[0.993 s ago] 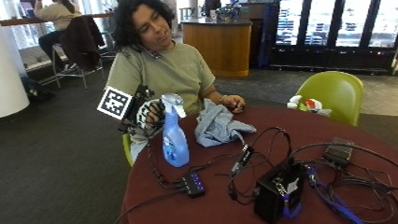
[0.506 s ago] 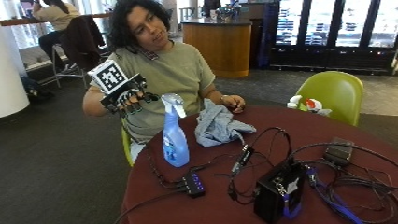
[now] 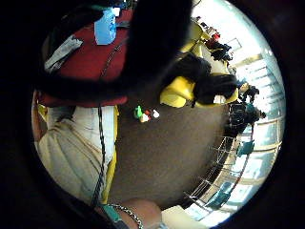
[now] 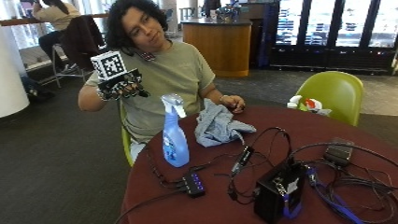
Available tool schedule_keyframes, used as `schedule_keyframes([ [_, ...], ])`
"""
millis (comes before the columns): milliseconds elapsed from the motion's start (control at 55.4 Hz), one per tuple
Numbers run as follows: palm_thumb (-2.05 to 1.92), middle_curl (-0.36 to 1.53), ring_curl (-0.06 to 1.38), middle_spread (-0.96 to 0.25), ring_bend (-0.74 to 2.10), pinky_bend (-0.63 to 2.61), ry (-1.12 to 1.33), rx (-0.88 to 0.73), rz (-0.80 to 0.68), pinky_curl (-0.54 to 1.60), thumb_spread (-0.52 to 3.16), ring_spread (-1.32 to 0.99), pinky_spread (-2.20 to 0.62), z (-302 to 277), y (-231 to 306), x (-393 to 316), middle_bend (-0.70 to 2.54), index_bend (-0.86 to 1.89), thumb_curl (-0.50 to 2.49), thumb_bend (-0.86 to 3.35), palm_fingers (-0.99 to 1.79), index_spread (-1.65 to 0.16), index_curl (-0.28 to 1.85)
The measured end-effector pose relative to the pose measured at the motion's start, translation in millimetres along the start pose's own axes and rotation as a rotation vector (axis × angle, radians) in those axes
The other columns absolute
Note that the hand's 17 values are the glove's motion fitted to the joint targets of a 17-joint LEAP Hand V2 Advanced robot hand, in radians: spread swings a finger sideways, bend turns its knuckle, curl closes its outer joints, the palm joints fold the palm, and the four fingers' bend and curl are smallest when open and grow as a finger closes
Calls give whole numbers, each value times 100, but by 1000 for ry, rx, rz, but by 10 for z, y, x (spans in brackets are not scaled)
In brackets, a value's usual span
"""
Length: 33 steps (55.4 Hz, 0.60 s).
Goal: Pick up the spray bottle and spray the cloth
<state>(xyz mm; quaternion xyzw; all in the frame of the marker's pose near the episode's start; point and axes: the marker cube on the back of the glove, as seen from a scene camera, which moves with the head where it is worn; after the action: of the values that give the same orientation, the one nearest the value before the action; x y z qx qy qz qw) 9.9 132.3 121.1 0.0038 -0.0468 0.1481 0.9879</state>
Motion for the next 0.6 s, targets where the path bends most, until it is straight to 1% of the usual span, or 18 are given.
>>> schedule_keyframes([
  [54, 54, 33, 32, 2, 27, 38, 22, 36, 86, 34, 115, -4, 22, 20, -3, 22, 19, 17, 45, -1, 23, -40, 31],
  [126, 59, 33, 32, 1, 27, 34, 48, -12, -32, 33, 115, -6, 22, 11, 41, 123, 19, 16, 45, 0, 21, -40, 31],
  [144, 60, 33, 32, 0, 27, 33, 50, -15, -40, 33, 115, -6, 22, 9, 43, 136, 19, 16, 45, 0, 21, -40, 31],
  [217, 62, 33, 32, 0, 27, 32, 49, -23, -11, 32, 115, -8, 22, 9, 65, 145, 18, 16, 45, -1, 21, -40, 30],
  [289, 62, 32, 31, -1, 27, 31, 30, -24, -3, 32, 115, -8, 22, 24, -49, 177, 18, 16, 45, -1, 21, -41, 30],
  [415, 63, 32, 31, -1, 27, 30, -79, -53, -18, 33, 115, -8, 21, 124, -207, 177, 18, 16, 44, -2, 22, -40, 29],
  [524, 65, 32, 31, -1, 27, 28, -193, -32, -56, 33, 114, -8, 21, 290, -526, 187, 19, 16, 44, -1, 24, -39, 29],
  [596, 66, 32, 31, 0, 28, 28, -294, -32, -29, 33, 114, -8, 21, 376, -693, 151, 19, 16, 44, -1, 25, -39, 29],
])
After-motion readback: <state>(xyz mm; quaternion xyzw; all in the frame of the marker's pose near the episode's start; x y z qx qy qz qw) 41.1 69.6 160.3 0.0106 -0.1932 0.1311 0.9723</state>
